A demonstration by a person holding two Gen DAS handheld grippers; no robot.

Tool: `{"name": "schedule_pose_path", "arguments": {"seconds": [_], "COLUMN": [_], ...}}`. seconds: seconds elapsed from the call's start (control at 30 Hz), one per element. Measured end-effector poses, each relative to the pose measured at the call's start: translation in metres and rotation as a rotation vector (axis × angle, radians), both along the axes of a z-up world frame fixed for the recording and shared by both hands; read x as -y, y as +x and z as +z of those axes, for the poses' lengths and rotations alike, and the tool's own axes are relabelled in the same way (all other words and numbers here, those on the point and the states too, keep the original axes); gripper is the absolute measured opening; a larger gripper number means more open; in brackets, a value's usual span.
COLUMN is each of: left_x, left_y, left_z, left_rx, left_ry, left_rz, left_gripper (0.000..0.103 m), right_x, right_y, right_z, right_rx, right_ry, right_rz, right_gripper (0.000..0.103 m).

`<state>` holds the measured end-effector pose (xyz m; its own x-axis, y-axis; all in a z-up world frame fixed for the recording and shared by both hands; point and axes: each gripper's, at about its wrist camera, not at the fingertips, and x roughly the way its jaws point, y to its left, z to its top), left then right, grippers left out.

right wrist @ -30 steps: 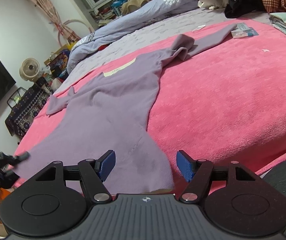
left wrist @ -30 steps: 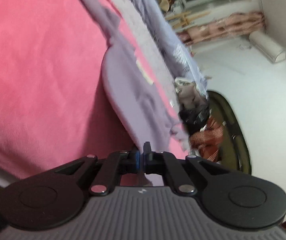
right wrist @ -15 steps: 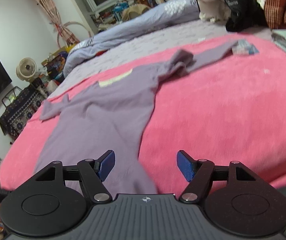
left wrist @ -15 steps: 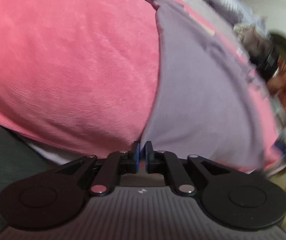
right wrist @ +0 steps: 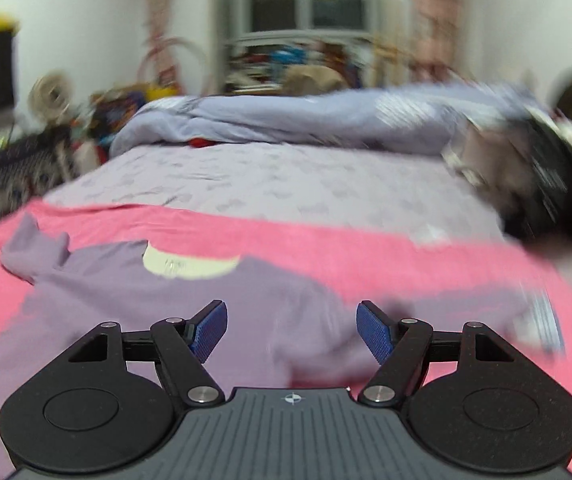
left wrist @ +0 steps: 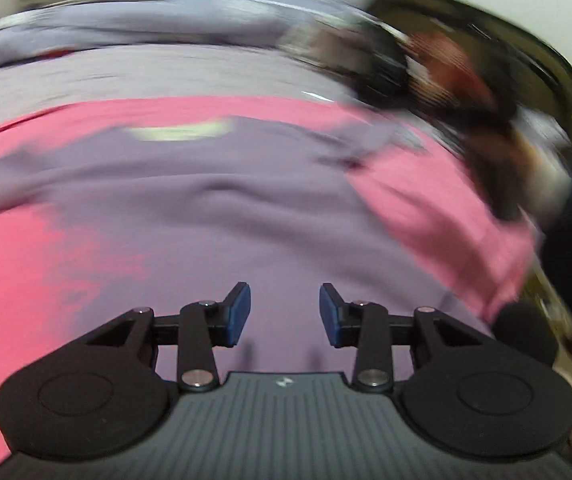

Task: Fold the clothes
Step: 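Release the hem with the left gripper and move over the shirt body, then grasp the shirt shoulder with the right gripper and pull it flat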

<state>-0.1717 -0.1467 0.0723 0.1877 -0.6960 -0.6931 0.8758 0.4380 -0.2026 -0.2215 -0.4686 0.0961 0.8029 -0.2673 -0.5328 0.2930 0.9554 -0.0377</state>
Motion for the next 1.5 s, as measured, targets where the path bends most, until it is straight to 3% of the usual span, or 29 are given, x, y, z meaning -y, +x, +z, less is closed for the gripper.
{"name": "schedule_pose_path", "arguments": {"seconds": [0.07,0.13,0.2,0.27,0.33,0.4,0.47,0.5,0.53,0.57,0.6,0.73,0.93,1.1,1.2,1.23,1.27,1.33,1.47,1.5], "left_x": [0.035,0.046,0.034,0.024,0.018,0.010,0.007,0.005,0.004,0.004,0.004,0.009,0.013,0.011,0.009,0.009,0.010,0.010,-0.004,-0.014], "left_y": [-0.001,-0.001,-0.005,-0.008,-0.005,0.003,0.014,0.018,0.022,0.024,0.025,0.026,0.026,0.025,0.026,0.026,0.028,0.035,0.056,0.061], "left_z": [-0.022,-0.043,-0.050,-0.054,-0.057,-0.061,-0.068,-0.071,-0.073,-0.072,-0.071,-0.074,-0.080,-0.081,-0.083,-0.083,-0.085,-0.085,-0.073,-0.066], "left_rx": [-0.013,-0.051,-0.038,-0.019,-0.025,-0.087,-0.163,-0.187,-0.203,-0.202,-0.199,-0.181,-0.179,-0.179,-0.186,-0.195,-0.210,-0.264,-0.406,-0.395], "left_ry": [0.026,0.040,-0.039,-0.075,-0.115,-0.174,-0.240,-0.263,-0.280,-0.285,-0.289,-0.293,-0.309,-0.324,-0.338,-0.345,-0.354,-0.369,-0.382,-0.391], "left_rz": [-0.068,-0.113,-0.153,-0.181,-0.192,-0.192,-0.188,-0.187,-0.187,-0.187,-0.188,-0.191,-0.189,-0.188,-0.188,-0.186,-0.182,-0.169,-0.105,-0.059], "left_gripper": [0.044,0.051,0.061,0.061,0.061,0.063,0.064,0.064,0.064,0.064,0.064,0.064,0.064,0.064,0.064,0.064,0.064,0.065,0.071,0.081], "right_x": [0.006,0.011,0.017,0.026,0.036,0.046,0.055,0.054,0.050,0.042,0.033,0.010,0.006,0.021,0.023,0.026,0.030,0.031,-0.003,-0.015], "right_y": [0.043,0.083,0.119,0.148,0.158,0.154,0.147,0.143,0.140,0.140,0.140,0.148,0.168,0.191,0.190,0.188,0.182,0.170,0.174,0.179], "right_z": [-0.007,-0.020,-0.041,-0.068,-0.088,-0.093,-0.093,-0.092,-0.091,-0.089,-0.087,-0.078,-0.083,-0.116,-0.107,-0.098,-0.086,-0.058,-0.019,-0.014], "right_rx": [-0.044,-0.102,-0.180,-0.272,-0.313,-0.311,-0.299,-0.298,-0.301,-0.310,-0.320,-0.319,-0.301,-0.361,-0.321,-0.299,-0.265,-0.176,-0.115,-0.112], "right_ry": [-0.071,-0.123,-0.155,-0.184,-0.183,-0.078,0.044,0.064,0.053,-0.001,-0.041,-0.168,-0.383,-0.351,-0.315,-0.276,-0.221,-0.152,-0.124,-0.123], "right_rz": [0.066,0.117,0.141,0.131,0.109,0.095,0.089,0.103,0.121,0.142,0.149,0.113,0.005,-0.025,-0.007,0.004,0.003,0.004,0.168,0.213], "right_gripper": [0.072,0.072,0.073,0.076,0.077,0.076,0.049,0.045,0.036,0.019,0.013,0.009,0.009,0.012,0.016,0.024,0.038,0.052,0.064,0.065]}}
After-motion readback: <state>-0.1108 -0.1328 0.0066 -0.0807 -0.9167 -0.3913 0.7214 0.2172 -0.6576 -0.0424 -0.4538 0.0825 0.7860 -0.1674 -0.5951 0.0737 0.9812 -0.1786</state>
